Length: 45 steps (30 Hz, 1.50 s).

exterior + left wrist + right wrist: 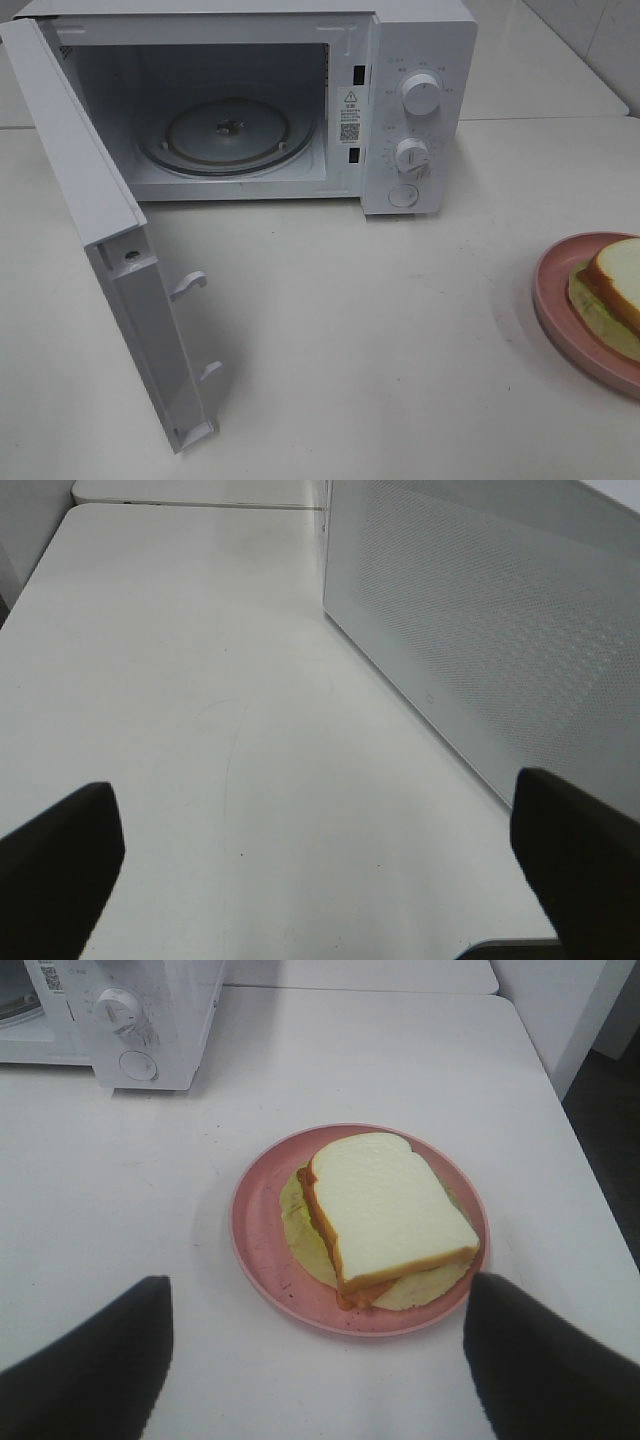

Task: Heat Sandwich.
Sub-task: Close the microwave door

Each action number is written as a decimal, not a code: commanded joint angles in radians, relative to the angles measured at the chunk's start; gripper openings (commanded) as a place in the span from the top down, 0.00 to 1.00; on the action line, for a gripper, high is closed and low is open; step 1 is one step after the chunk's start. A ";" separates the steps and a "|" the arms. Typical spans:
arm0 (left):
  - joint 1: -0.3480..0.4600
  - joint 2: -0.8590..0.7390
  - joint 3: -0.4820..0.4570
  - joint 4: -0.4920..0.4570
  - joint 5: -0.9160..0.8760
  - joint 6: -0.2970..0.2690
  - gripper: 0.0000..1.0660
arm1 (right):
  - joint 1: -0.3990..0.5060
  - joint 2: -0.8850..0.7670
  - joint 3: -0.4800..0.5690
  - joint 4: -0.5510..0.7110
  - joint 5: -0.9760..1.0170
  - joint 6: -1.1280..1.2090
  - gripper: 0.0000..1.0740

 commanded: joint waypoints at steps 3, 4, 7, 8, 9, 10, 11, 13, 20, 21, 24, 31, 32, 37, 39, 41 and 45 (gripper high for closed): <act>0.002 0.059 -0.021 -0.018 -0.045 -0.006 0.09 | -0.008 -0.027 0.000 0.000 -0.016 -0.005 0.29; 0.002 0.059 -0.021 -0.018 -0.045 -0.006 0.09 | -0.008 -0.027 0.000 0.000 -0.016 -0.005 0.29; 0.002 0.138 -0.025 -0.008 -0.089 -0.006 0.10 | -0.008 -0.027 0.000 0.000 -0.016 -0.005 0.29; 0.002 0.138 -0.025 -0.008 -0.089 -0.006 0.10 | -0.008 -0.027 0.000 0.000 -0.016 -0.005 0.29; 0.002 0.158 -0.025 -0.005 -0.102 -0.006 0.12 | -0.008 -0.027 0.000 0.000 -0.016 -0.005 0.29; 0.002 0.183 -0.024 -0.003 -0.121 -0.006 0.14 | -0.008 -0.027 0.000 0.000 -0.016 -0.005 0.29; 0.002 0.227 -0.022 -0.004 -0.164 -0.006 0.18 | -0.008 -0.027 0.000 0.000 -0.016 -0.005 0.29; 0.001 0.249 -0.018 -0.004 -0.193 -0.006 0.20 | -0.008 -0.027 0.000 0.000 -0.016 -0.005 0.29; -0.002 0.390 0.050 -0.007 -0.425 -0.001 0.47 | -0.008 -0.027 0.000 0.000 -0.016 -0.007 0.29; -0.002 0.405 0.063 -0.007 -0.454 -0.001 0.50 | -0.008 -0.027 0.000 0.000 -0.016 -0.007 0.29; -0.002 0.468 0.094 -0.008 -0.559 -0.001 0.58 | -0.008 -0.027 0.000 0.000 -0.016 -0.007 0.29; -0.002 0.637 0.138 -0.008 -0.778 -0.006 0.93 | -0.008 -0.027 0.000 0.000 -0.016 -0.007 0.29; -0.002 0.637 0.138 -0.008 -0.778 -0.006 0.93 | -0.008 -0.027 0.000 0.000 -0.016 -0.007 0.29; -0.002 0.764 0.172 -0.008 -0.975 -0.006 1.00 | -0.008 -0.027 0.000 0.000 -0.016 -0.007 0.29; -0.002 0.848 0.189 -0.008 -1.105 -0.006 1.00 | -0.008 -0.027 0.000 0.000 -0.016 -0.007 0.29; -0.002 0.905 0.194 -0.008 -1.188 -0.006 1.00 | -0.008 -0.027 0.000 0.000 -0.016 -0.007 0.29; -0.002 1.008 0.194 -0.008 -1.346 -0.006 1.00 | -0.008 -0.027 0.000 0.000 -0.016 -0.007 0.29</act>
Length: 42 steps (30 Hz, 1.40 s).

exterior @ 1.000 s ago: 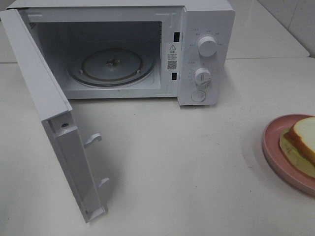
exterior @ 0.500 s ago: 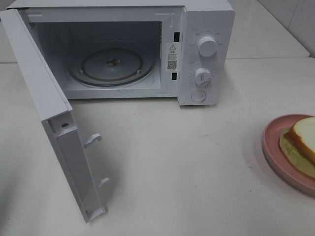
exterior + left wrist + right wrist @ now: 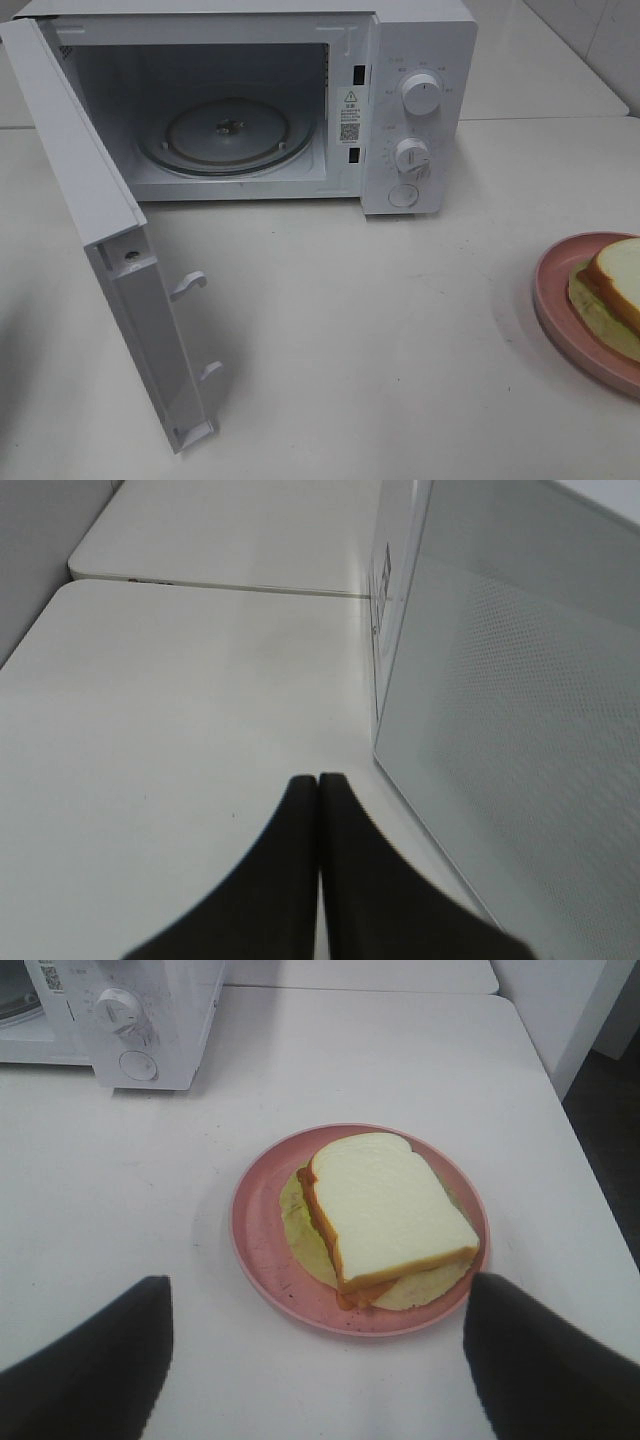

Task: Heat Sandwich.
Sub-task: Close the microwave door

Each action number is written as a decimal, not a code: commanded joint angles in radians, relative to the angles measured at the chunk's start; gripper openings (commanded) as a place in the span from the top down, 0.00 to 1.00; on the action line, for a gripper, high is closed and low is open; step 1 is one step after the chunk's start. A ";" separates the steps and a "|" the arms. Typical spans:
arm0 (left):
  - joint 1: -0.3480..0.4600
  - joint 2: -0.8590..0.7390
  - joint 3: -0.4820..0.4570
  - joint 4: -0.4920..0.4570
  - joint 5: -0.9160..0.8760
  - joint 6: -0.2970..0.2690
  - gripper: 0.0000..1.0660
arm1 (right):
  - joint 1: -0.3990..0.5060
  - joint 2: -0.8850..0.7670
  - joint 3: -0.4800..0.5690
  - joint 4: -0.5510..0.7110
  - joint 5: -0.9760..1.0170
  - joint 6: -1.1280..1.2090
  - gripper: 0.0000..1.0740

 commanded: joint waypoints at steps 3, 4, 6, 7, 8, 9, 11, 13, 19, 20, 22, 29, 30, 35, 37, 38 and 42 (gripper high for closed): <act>-0.002 0.154 0.001 -0.001 -0.244 -0.006 1.00 | -0.008 -0.027 0.000 0.000 -0.016 -0.007 0.29; -0.002 0.185 0.001 0.004 -0.276 -0.006 1.00 | -0.008 -0.027 0.000 0.000 -0.016 -0.007 0.29; -0.002 0.215 0.001 0.012 -0.315 -0.006 1.00 | -0.008 -0.027 0.000 0.000 -0.016 -0.007 0.29; -0.002 0.267 0.001 0.032 -0.391 -0.006 1.00 | -0.008 -0.027 0.000 0.000 -0.016 -0.007 0.29; -0.002 0.294 0.001 0.047 -0.426 -0.006 1.00 | -0.008 -0.027 0.000 0.000 -0.016 -0.007 0.29; -0.002 0.315 0.001 0.065 -0.455 -0.006 1.00 | -0.008 -0.027 0.000 0.000 -0.016 -0.007 0.29; -0.002 0.365 0.001 0.104 -0.512 -0.022 1.00 | -0.008 -0.027 0.000 0.000 -0.016 -0.007 0.29; -0.002 0.407 0.001 0.153 -0.558 -0.070 1.00 | -0.008 -0.027 0.000 0.000 -0.016 -0.007 0.29; -0.002 0.491 0.001 0.253 -0.679 -0.183 1.00 | -0.008 -0.027 0.000 0.000 -0.016 -0.004 0.30; -0.002 0.527 -0.006 0.298 -0.728 -0.189 1.00 | -0.008 -0.027 0.000 0.000 -0.016 -0.004 0.30; -0.003 0.557 -0.017 0.344 -0.757 -0.194 1.00 | -0.008 -0.027 0.000 0.000 -0.016 -0.004 0.30; -0.118 0.644 -0.072 0.361 -0.769 -0.201 1.00 | -0.008 -0.027 0.000 0.000 -0.016 -0.004 0.30; -0.118 0.644 -0.072 0.361 -0.769 -0.201 1.00 | -0.008 -0.027 0.000 0.000 -0.016 -0.004 0.30; -0.198 0.689 -0.110 0.318 -0.769 -0.148 1.00 | -0.008 -0.027 0.000 0.000 -0.016 -0.004 0.30; -0.231 0.705 -0.125 0.292 -0.767 -0.138 1.00 | -0.008 -0.027 0.000 0.000 -0.016 -0.004 0.30; -0.260 0.717 -0.143 0.267 -0.767 -0.135 1.00 | -0.008 -0.027 0.000 0.000 -0.016 -0.004 0.30; -0.303 0.738 -0.177 0.227 -0.766 -0.135 1.00 | -0.008 -0.027 0.000 0.000 -0.016 -0.004 0.30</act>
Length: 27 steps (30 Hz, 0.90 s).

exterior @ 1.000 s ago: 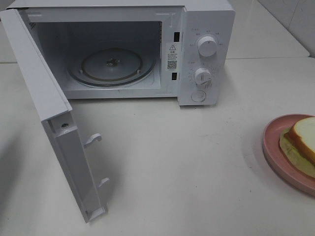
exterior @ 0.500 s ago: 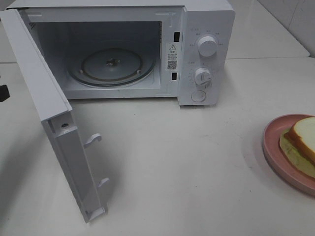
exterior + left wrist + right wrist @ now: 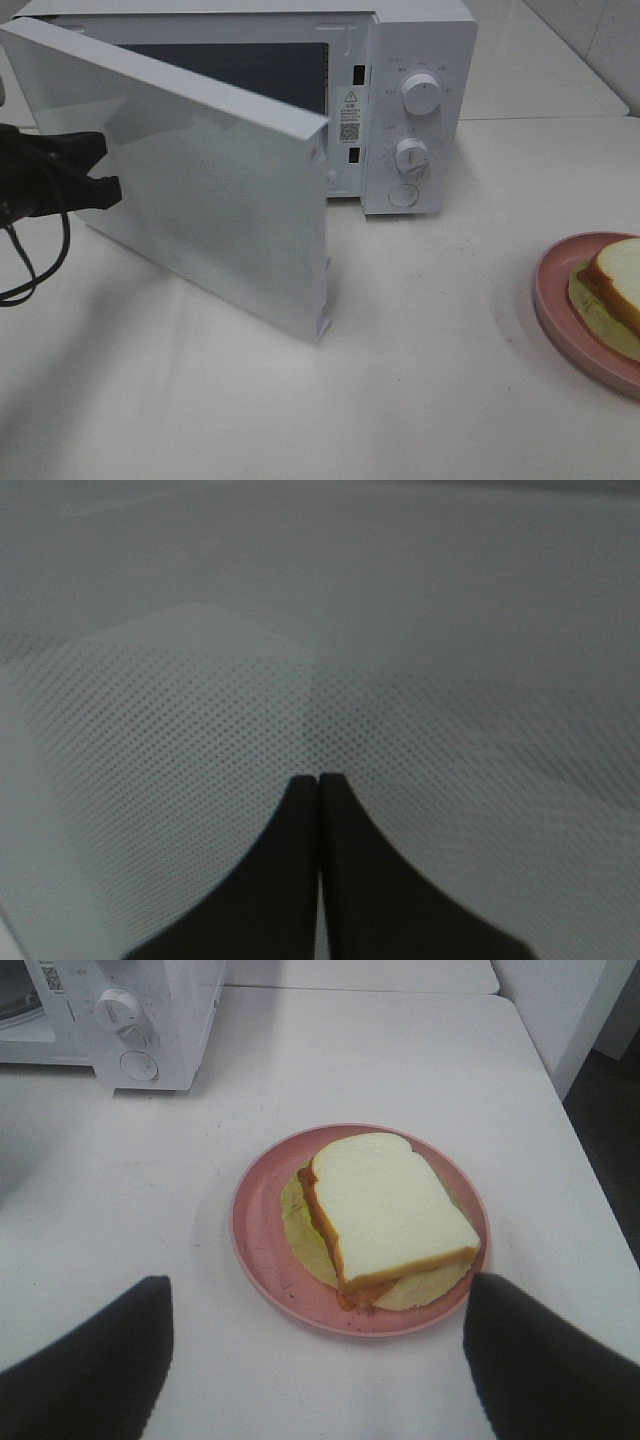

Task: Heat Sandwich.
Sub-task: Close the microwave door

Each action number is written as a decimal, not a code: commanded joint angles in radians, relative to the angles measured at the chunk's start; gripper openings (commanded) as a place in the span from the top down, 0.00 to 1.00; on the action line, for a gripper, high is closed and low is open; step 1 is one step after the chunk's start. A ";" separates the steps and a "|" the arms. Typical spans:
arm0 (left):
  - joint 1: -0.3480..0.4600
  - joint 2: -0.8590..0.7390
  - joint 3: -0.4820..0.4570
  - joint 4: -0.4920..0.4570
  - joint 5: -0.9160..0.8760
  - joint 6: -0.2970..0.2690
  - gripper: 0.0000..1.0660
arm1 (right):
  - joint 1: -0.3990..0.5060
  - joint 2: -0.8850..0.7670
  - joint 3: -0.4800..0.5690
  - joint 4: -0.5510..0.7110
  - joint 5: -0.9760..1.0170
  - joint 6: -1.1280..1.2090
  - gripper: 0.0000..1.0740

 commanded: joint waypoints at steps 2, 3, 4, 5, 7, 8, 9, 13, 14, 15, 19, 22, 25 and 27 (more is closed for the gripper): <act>-0.049 0.023 -0.042 -0.064 -0.009 0.005 1.00 | -0.008 -0.027 0.000 -0.001 -0.016 -0.004 0.30; -0.064 0.031 -0.054 -0.088 -0.004 0.012 1.00 | -0.008 -0.027 0.000 -0.001 -0.016 -0.004 0.30; -0.077 0.037 -0.063 -0.107 -0.004 0.018 1.00 | -0.008 -0.027 0.000 -0.001 -0.016 -0.004 0.30; -0.109 0.051 -0.085 -0.160 0.002 0.031 1.00 | -0.008 -0.027 0.000 -0.001 -0.016 -0.004 0.30; -0.122 0.057 -0.092 -0.183 0.003 0.033 1.00 | -0.008 -0.027 0.000 -0.001 -0.016 -0.004 0.30; -0.136 0.064 -0.103 -0.207 0.003 0.037 1.00 | -0.008 -0.027 0.000 -0.001 -0.016 -0.004 0.30; -0.163 0.077 -0.125 -0.243 0.003 0.037 1.00 | -0.008 -0.027 0.000 -0.001 -0.016 -0.004 0.30; -0.192 0.104 -0.160 -0.291 0.010 0.044 1.00 | -0.008 -0.027 0.000 -0.001 -0.016 -0.004 0.30; -0.208 0.121 -0.186 -0.309 0.022 0.052 1.00 | -0.008 -0.027 0.000 0.000 -0.016 -0.007 0.30; -0.217 0.131 -0.202 -0.315 0.029 0.061 1.00 | -0.008 -0.027 0.000 0.002 -0.016 -0.009 0.30; -0.249 0.165 -0.261 -0.326 0.029 0.070 1.00 | -0.008 -0.027 0.000 0.002 -0.016 -0.009 0.30; -0.267 0.191 -0.304 -0.331 0.030 0.070 1.00 | -0.008 -0.027 0.000 0.002 -0.016 -0.008 0.30; -0.276 0.210 -0.333 -0.337 0.037 0.070 1.00 | -0.008 -0.027 0.000 0.003 -0.016 -0.008 0.30; -0.288 0.235 -0.373 -0.347 0.054 0.070 1.00 | -0.008 -0.027 0.000 0.003 -0.016 -0.008 0.30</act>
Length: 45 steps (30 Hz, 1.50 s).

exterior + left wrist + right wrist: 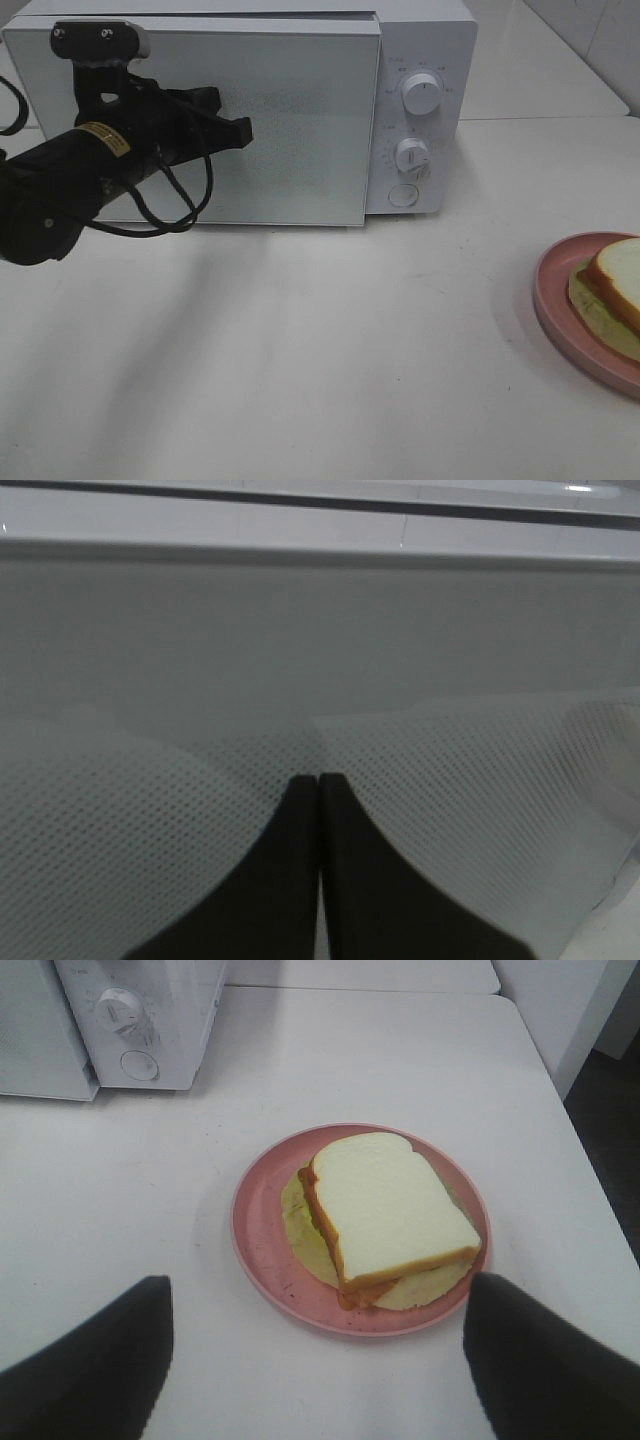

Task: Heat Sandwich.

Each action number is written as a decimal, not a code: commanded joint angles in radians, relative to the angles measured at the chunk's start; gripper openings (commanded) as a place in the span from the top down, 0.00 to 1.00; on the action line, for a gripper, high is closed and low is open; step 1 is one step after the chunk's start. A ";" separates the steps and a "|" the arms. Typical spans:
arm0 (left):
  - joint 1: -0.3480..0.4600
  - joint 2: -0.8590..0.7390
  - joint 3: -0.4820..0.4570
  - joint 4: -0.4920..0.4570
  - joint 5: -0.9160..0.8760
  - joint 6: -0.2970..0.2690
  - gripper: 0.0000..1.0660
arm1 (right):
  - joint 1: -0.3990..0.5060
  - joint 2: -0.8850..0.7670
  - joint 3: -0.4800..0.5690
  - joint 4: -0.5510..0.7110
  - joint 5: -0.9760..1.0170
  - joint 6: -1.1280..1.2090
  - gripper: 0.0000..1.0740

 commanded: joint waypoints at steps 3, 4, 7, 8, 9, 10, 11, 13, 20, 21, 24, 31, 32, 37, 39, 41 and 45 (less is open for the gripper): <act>-0.020 0.031 -0.064 -0.024 0.009 0.003 1.00 | -0.008 -0.027 0.000 0.001 -0.016 -0.008 0.30; -0.026 0.042 -0.088 -0.029 0.011 0.003 1.00 | -0.008 -0.027 0.000 0.001 -0.016 -0.008 0.30; -0.032 0.061 -0.127 -0.029 0.022 0.003 1.00 | -0.008 -0.027 0.000 0.002 -0.016 -0.008 0.30; -0.032 0.061 -0.127 -0.029 0.022 0.003 1.00 | -0.008 -0.027 0.000 0.002 -0.016 -0.008 0.30; -0.036 0.074 -0.151 -0.032 0.031 0.004 1.00 | -0.008 -0.027 0.000 0.002 -0.016 -0.008 0.30; -0.036 0.078 -0.164 -0.034 0.032 0.004 1.00 | -0.008 -0.027 0.000 0.002 -0.016 -0.008 0.30; -0.037 0.084 -0.174 -0.036 0.034 0.004 1.00 | -0.008 -0.027 0.000 0.002 -0.016 -0.008 0.30; -0.037 0.097 -0.200 -0.036 0.036 0.004 1.00 | -0.008 -0.027 0.000 0.002 -0.016 -0.008 0.30; -0.037 0.146 -0.285 -0.041 0.085 0.003 1.00 | -0.008 -0.027 0.000 0.002 -0.016 -0.008 0.30; -0.037 0.146 -0.289 -0.037 0.097 0.001 1.00 | -0.008 -0.027 0.000 0.002 -0.016 -0.008 0.30; -0.043 0.135 -0.281 -0.012 0.118 -0.001 1.00 | -0.008 -0.027 0.000 0.002 -0.016 -0.008 0.30; -0.074 0.070 -0.185 0.030 0.144 -0.001 1.00 | -0.008 -0.027 0.000 0.001 -0.015 -0.001 0.30; -0.074 0.070 -0.185 0.030 0.144 -0.001 1.00 | -0.008 -0.027 0.000 0.001 -0.015 -0.001 0.30; -0.087 0.001 -0.093 0.033 0.145 -0.001 1.00 | -0.008 -0.027 0.000 0.001 -0.015 -0.002 0.30; -0.091 -0.025 -0.063 0.033 0.152 -0.001 1.00 | -0.008 -0.027 0.000 0.001 -0.015 -0.002 0.30; -0.096 -0.068 -0.032 0.037 0.186 -0.001 1.00 | -0.008 -0.027 0.000 0.001 -0.015 -0.002 0.30; -0.102 -0.111 -0.021 0.043 0.288 -0.001 1.00 | -0.008 -0.027 0.000 0.001 -0.015 -0.002 0.30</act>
